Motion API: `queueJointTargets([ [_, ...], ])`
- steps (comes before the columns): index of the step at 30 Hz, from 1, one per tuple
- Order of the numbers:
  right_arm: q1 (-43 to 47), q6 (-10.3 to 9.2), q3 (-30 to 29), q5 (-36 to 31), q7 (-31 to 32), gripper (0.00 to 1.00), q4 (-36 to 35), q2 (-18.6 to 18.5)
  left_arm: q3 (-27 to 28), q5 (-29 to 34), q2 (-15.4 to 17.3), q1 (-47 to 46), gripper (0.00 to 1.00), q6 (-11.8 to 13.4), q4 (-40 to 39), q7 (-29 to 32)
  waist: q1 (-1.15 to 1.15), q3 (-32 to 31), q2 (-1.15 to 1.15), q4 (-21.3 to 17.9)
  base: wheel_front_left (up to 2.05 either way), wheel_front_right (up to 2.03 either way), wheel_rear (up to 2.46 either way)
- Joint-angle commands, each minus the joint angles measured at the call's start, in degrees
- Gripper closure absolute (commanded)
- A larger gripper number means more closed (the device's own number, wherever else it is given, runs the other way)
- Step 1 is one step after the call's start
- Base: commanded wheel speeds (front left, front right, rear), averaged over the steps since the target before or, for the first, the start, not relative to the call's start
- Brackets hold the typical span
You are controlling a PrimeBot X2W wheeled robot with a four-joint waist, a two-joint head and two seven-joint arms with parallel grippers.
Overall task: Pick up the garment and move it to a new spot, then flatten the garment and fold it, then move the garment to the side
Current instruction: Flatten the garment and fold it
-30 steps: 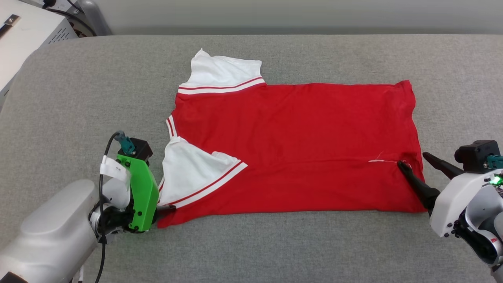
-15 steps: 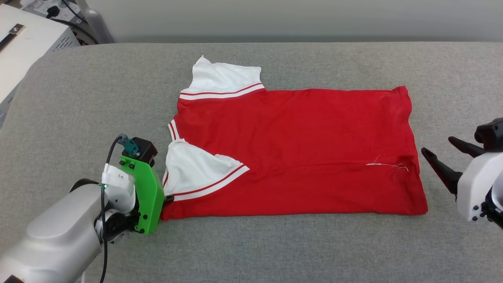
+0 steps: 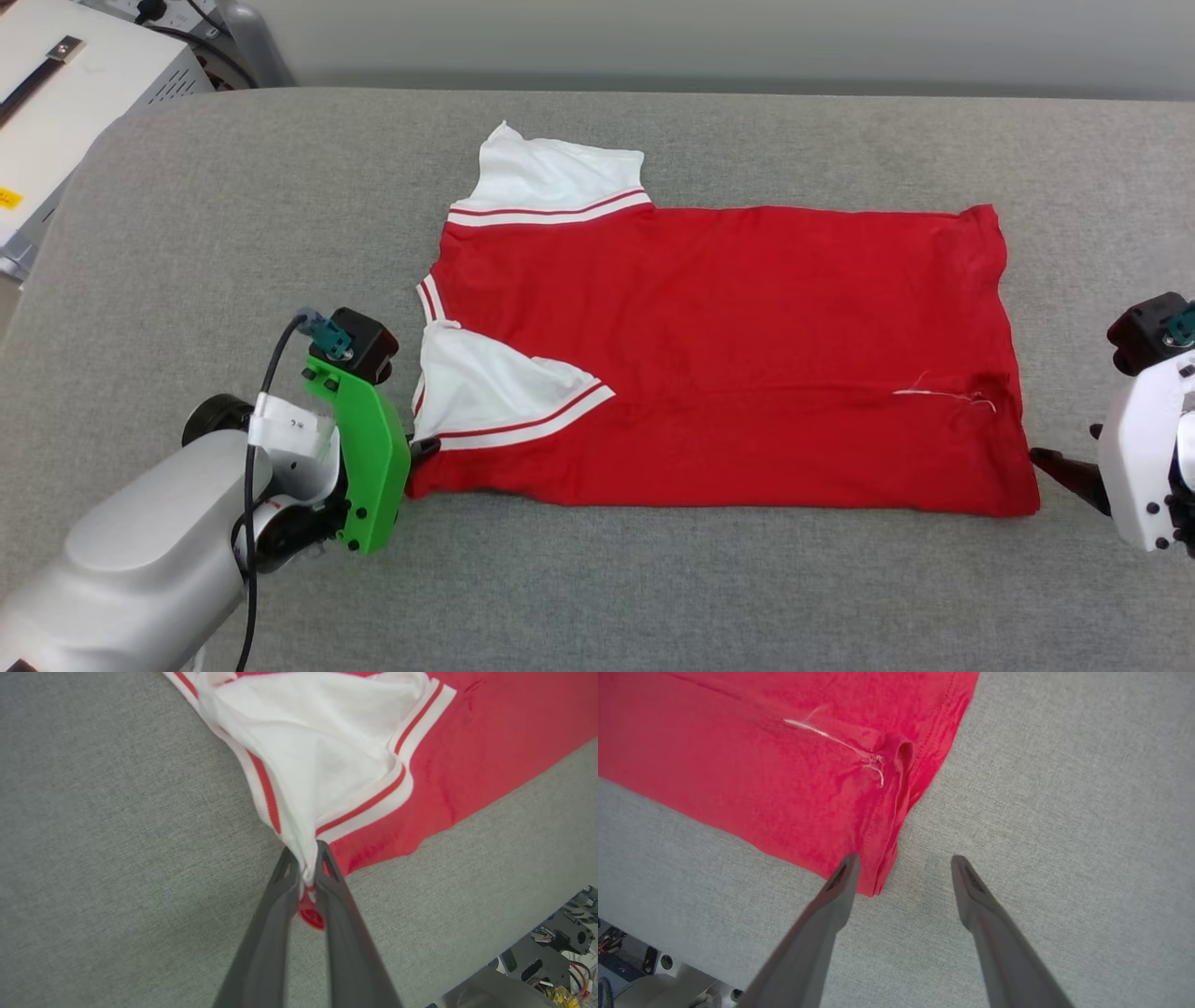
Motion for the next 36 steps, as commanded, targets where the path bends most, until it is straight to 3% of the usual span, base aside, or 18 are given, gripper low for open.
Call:
queueJointTargets([
  [1,-1.1,-0.04,0.1,-0.3,0.1,0.00,1.2,0.9,0.0,0.4,-0.2,-1.2,1.00,0.4,-0.5,-0.3,0.00,0.9,0.25,0.7,0.00,0.00,0.00],
  [14,2.0,-0.04,4.1,0.2,-5.6,0.00,13.6,9.1,0.2,-0.5,-0.4,0.2,1.00,0.7,-0.3,-1.5,0.00,3.2,0.25,1.4,0.00,0.00,0.00],
  [15,2.1,-0.04,4.4,0.3,-6.3,0.64,13.8,9.1,0.2,-0.6,-0.3,0.4,1.00,0.7,-0.2,-1.8,0.00,3.1,0.25,1.3,0.00,0.00,0.00],
  [16,2.1,-0.04,4.9,0.4,-7.3,1.00,13.9,8.9,0.2,-0.8,-0.2,0.8,1.00,0.6,0.0,-2.0,0.00,2.8,0.25,1.1,0.00,0.00,0.00],
  [24,1.1,-0.04,6.0,1.1,-13.5,1.00,11.5,5.7,0.8,-2.9,1.6,2.8,1.00,0.3,0.3,-2.6,0.00,-0.6,0.25,-0.2,0.00,0.00,0.00],
  [36,8.0,-0.04,3.4,3.0,-14.5,1.00,3.0,-0.3,0.5,-4.9,6.5,8.0,1.00,2.3,-7.9,-2.3,0.00,-4.9,0.25,-0.3,0.00,0.00,0.00],
])
